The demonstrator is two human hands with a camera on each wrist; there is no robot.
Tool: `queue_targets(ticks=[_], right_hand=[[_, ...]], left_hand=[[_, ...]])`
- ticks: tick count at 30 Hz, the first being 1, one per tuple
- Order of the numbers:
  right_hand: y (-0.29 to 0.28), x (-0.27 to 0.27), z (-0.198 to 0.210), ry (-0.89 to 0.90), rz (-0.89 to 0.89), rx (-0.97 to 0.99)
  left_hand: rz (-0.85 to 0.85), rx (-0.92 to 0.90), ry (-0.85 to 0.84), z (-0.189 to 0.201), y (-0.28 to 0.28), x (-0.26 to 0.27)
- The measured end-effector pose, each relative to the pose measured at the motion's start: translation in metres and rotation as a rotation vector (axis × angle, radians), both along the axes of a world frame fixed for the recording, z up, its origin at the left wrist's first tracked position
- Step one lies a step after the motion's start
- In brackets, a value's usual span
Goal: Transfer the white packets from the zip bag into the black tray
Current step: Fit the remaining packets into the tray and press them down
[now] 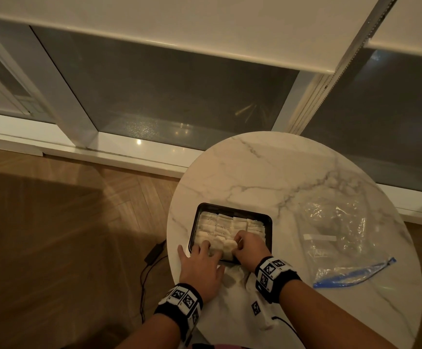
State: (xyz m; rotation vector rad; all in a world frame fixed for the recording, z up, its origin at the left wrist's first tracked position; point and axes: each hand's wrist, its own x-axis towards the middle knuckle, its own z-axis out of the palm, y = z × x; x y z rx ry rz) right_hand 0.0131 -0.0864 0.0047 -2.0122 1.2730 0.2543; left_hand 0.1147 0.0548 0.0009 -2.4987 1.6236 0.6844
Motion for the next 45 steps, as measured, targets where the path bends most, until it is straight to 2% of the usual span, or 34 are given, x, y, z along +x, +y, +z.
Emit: queue_targets(ticks=[10,16,19,22,25,27,29,31,33,40,45], right_hand=[[-0.001,-0.04,0.016,-0.277,-0.255,-0.07],[0.002,-0.084,0.02,-0.417,-0.399,-0.082],[0.0,-0.102,0.013,-0.399,-0.515,-0.015],[-0.003,-0.117,0.005,-0.339,-0.58,0.143],[0.002,-0.128,0.001,-0.239,-0.498,0.264],[0.007,-0.132,-0.001,-0.207,-0.418,0.282],[0.011,-0.134,-0.005,-0.172,-0.295,0.254],[0.016,-0.132,-0.003,-0.104,-0.093,0.211],[0.02,-0.128,0.0,-0.074,0.035,0.236],[0.027,-0.113,0.0,0.026,0.226,0.184],[0.033,-0.101,0.0,0.112,0.353,0.116]], left_hand=[[-0.135,-0.116,-0.063,0.002,-0.005,-0.014],[-0.099,-0.131,-0.015,-0.006,-0.009,-0.018],[-0.043,-0.303,0.049,0.001,-0.011,-0.019],[0.012,-0.542,0.215,0.01,-0.003,-0.019],[0.134,-0.566,0.438,0.011,0.009,-0.022],[0.218,-0.496,0.491,0.003,0.016,-0.024],[0.261,-0.423,0.458,-0.007,0.021,-0.027],[0.275,-0.351,0.424,-0.015,0.024,-0.031],[0.27,-0.286,0.393,-0.019,0.024,-0.034],[0.073,-0.191,0.271,-0.029,0.014,-0.045],[0.145,-0.069,0.193,-0.035,0.005,-0.048]])
